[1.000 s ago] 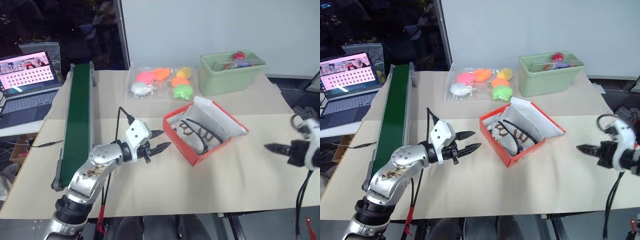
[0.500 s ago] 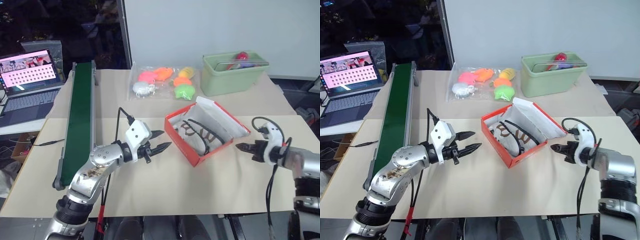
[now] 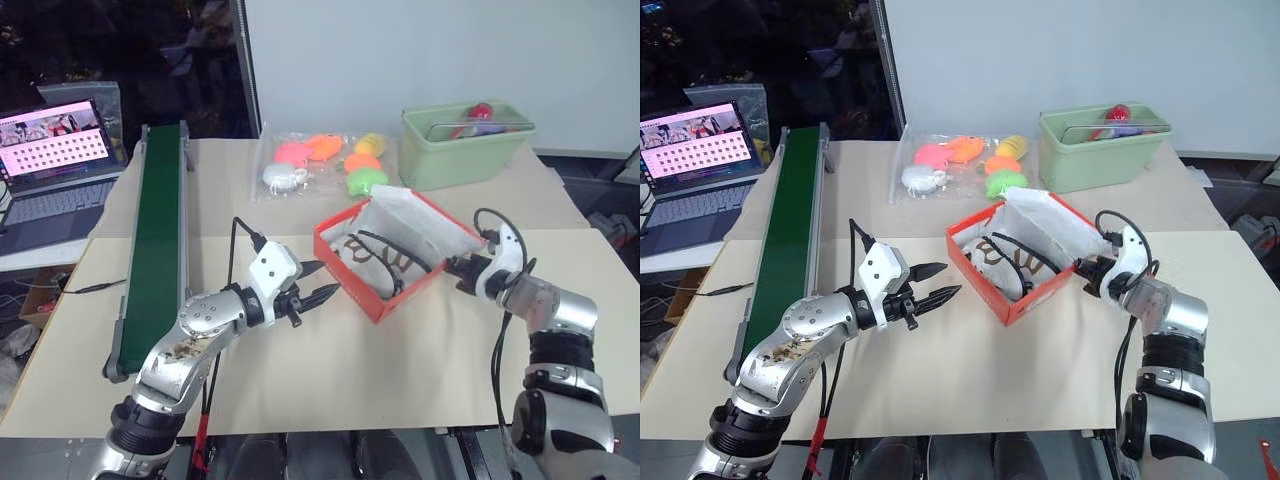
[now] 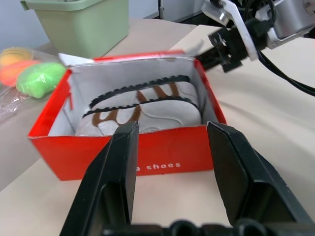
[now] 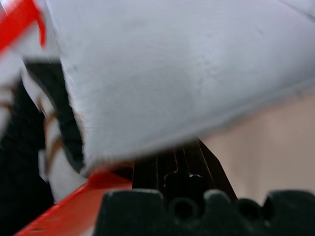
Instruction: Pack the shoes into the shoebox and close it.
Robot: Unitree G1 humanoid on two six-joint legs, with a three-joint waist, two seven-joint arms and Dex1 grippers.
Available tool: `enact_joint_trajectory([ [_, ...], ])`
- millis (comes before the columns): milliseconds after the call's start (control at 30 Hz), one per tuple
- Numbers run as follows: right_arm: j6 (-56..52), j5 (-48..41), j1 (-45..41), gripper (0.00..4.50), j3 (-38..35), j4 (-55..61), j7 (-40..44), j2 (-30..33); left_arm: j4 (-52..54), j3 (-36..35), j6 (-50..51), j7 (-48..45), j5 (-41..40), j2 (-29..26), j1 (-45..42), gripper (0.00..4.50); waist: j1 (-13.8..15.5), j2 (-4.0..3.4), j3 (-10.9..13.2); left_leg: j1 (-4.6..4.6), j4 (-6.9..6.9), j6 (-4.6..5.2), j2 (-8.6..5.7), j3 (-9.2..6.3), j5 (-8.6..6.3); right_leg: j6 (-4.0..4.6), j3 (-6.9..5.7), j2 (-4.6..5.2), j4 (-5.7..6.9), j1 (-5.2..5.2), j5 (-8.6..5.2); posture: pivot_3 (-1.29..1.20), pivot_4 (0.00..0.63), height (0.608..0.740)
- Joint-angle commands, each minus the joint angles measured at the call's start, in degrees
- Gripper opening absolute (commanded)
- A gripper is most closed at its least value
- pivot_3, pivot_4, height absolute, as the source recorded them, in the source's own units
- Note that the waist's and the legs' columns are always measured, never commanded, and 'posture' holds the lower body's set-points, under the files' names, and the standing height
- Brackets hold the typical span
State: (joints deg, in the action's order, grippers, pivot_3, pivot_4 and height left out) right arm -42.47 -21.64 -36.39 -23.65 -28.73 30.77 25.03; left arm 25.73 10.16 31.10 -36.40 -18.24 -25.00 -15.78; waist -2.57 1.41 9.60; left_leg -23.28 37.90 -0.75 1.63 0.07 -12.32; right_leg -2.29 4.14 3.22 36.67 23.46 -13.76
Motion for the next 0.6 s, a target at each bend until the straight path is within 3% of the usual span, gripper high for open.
enact_joint_trajectory([
  [33, 8.33, -1.95, -1.09, 0.07, -2.68, 1.02, -1.37, -1.24, 2.54, -0.32, -0.17, 0.31, -0.36, 0.09, -0.57, 2.33, 0.0, 0.0, 0.0, -0.01, 0.0, 0.0, 0.0, 0.0, 0.0, 0.0, 0.0, 0.0, -0.01, 0.0, 0.0, 0.0, 0.15, 0.729],
  [267, 24.36, 3.07, 3.24, 0.07, 1.93, 8.3, -3.79, -4.76, 2.55, -0.54, 0.2, -0.09, -0.36, -0.49, -1.05, 2.33, -0.07, -0.02, 0.01, 0.0, -0.02, 0.0, 0.01, 0.0, 0.0, 0.0, 0.0, 0.0, 0.02, 0.03, 0.0, 0.0, 0.15, 0.729],
  [600, 27.94, 12.22, 8.92, 0.07, 14.95, 24.87, -2.52, -1.58, 2.11, -0.53, 0.7, -0.48, -0.65, -0.82, -1.87, 2.33, -0.2, -0.03, 0.01, -0.05, -0.02, -0.01, 0.05, 0.03, 0.0, 0.02, 0.04, -0.03, 0.12, 0.2, 0.01, 0.0, 0.15, 0.729],
])
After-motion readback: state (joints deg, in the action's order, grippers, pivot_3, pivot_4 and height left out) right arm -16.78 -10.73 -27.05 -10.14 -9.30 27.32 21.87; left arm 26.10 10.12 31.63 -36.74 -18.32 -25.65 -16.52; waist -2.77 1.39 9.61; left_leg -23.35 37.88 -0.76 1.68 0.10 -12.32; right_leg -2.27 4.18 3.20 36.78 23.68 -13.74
